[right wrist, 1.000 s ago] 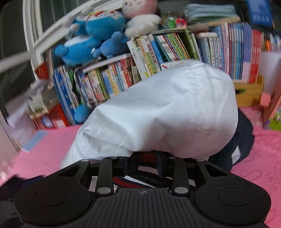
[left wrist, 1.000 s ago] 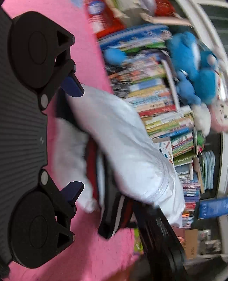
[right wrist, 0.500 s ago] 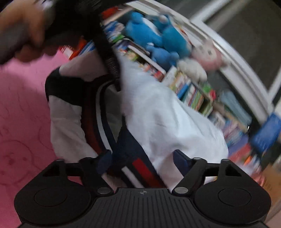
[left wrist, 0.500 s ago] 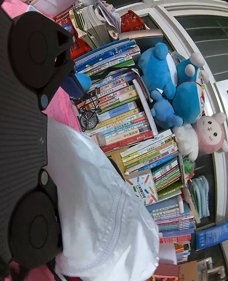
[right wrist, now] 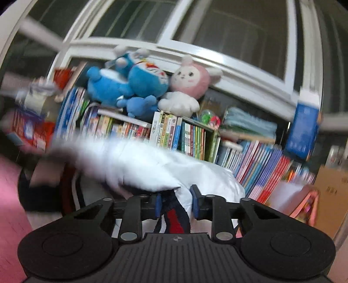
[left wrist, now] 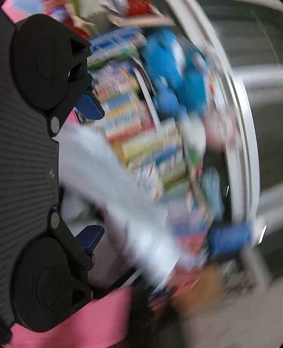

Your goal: Fold clothes

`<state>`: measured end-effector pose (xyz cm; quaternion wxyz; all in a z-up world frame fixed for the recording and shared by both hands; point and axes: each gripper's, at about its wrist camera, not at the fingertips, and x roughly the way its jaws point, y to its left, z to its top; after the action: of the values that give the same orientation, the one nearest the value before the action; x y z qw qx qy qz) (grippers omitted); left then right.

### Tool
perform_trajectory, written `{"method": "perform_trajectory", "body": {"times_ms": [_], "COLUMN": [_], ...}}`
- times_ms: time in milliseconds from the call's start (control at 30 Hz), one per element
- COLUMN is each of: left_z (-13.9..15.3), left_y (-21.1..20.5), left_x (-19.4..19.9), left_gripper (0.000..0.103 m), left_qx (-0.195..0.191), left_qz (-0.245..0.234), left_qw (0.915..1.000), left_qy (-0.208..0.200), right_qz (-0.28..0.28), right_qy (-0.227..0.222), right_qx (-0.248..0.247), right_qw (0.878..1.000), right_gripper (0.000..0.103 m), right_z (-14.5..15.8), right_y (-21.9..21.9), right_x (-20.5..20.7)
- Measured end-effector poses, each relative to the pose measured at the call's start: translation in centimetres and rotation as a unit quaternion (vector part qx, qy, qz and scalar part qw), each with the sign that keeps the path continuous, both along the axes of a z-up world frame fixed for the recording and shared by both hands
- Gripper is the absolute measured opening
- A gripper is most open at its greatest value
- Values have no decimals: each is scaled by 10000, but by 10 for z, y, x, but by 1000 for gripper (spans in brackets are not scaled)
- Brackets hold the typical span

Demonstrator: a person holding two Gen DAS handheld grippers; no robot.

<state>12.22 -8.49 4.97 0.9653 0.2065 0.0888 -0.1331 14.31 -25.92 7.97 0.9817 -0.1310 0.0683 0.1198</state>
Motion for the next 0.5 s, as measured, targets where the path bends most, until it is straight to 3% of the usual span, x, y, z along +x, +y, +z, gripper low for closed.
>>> {"method": "perform_trajectory", "body": {"times_ms": [67,167,267,333,433,500], "left_z": [-22,-38,-30,-10,25,42], "left_y": [-28,-53,-48,-27,7,18], "left_x": [-8,10,41,53,39,23], "left_gripper": [103,103,103,103,103,103], "left_qx": [619,905,522,-87,-858,-975], "left_qz": [-49,136,857,1193,1126,1034], "left_qw": [9979,9956,9947,9926,9891,9878], "left_qy": [-164,-200,-214,-187,-404,-630], "right_qz": [82,380,751,908,1084,1174], "right_qy": [280,675,1014,1208,1484,1460], "right_qx": [456,1227,1903,2223,2592,2377], "right_qw": [9985,9894,9736,9632,9482,9531], "right_gripper": [21,20,20,20,20,24], "right_z": [9,17,22,22,20,14], "right_y": [-12,-31,-53,-70,-94,-93], "right_x": [8,11,7,2,0,-8]}}
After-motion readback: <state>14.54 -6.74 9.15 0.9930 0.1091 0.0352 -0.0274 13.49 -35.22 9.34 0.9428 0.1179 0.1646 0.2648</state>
